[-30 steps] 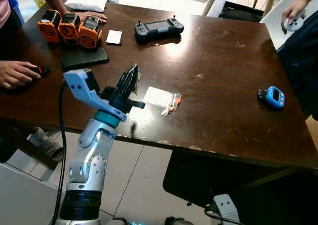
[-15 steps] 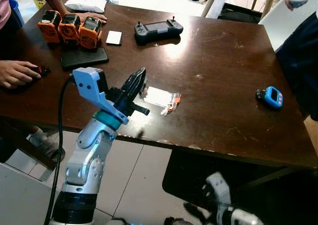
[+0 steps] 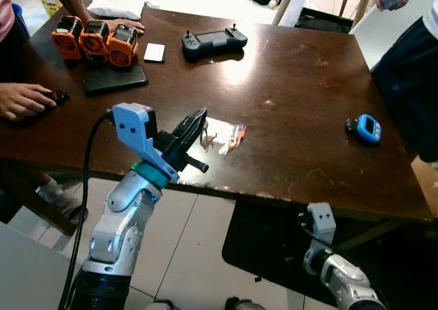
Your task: Hang keys on a hook
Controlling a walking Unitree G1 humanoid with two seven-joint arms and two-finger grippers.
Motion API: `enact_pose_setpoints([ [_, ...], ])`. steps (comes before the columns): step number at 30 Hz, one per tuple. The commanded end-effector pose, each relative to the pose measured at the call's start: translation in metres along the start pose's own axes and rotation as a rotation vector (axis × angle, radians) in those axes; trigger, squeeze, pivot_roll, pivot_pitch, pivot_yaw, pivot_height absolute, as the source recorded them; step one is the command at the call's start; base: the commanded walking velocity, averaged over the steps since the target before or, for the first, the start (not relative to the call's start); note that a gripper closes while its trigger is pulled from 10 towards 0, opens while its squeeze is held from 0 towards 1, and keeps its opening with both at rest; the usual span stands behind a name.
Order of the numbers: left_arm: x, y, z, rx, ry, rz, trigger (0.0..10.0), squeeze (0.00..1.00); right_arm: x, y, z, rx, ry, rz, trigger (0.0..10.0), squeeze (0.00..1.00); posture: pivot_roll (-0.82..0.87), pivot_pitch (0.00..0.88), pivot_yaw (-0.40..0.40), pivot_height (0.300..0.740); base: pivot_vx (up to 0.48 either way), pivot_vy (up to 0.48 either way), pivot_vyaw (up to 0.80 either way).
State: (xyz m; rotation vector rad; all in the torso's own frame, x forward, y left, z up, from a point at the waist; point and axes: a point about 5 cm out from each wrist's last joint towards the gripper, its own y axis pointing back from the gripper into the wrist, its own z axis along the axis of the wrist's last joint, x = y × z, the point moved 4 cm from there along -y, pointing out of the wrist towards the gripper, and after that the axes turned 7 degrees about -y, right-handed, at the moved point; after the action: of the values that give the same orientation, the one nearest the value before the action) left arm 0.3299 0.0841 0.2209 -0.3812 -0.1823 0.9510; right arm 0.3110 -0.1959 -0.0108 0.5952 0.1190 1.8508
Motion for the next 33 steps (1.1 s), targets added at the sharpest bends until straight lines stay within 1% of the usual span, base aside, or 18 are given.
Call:
enact_pose_setpoints([
  [1,-0.005,0.003,-0.002,0.011,0.001,-0.018,10.0,0.0,-0.003,0.004,-0.005,-0.004,-0.03,-0.018,10.0,0.0,0.1,0.097,-0.01,0.74,-0.255,0.0,0.0],
  [5,-0.01,0.002,-0.006,0.02,0.006,-0.038,10.0,0.0,0.004,0.0,-0.003,-0.018,-0.04,0.003,10.0,0.0,0.09,0.1,-0.008,0.74,-0.257,0.0,0.0],
  [15,-0.02,0.0,-0.008,0.023,0.016,-0.071,10.0,0.0,0.008,-0.005,0.004,-0.047,-0.034,0.006,10.0,0.0,0.09,0.104,-0.006,0.74,-0.26,0.0,0.0],
  [21,-0.021,0.0,-0.01,0.025,0.016,-0.072,10.0,0.0,0.014,-0.009,0.009,-0.065,-0.025,0.032,10.0,0.0,0.09,0.105,-0.009,0.74,-0.265,0.0,0.0],
  [33,-0.022,0.002,-0.011,0.029,0.017,-0.074,10.0,0.0,0.019,-0.012,0.01,-0.065,-0.023,0.047,10.0,0.0,0.09,0.108,-0.011,0.74,-0.303,0.0,0.0],
])
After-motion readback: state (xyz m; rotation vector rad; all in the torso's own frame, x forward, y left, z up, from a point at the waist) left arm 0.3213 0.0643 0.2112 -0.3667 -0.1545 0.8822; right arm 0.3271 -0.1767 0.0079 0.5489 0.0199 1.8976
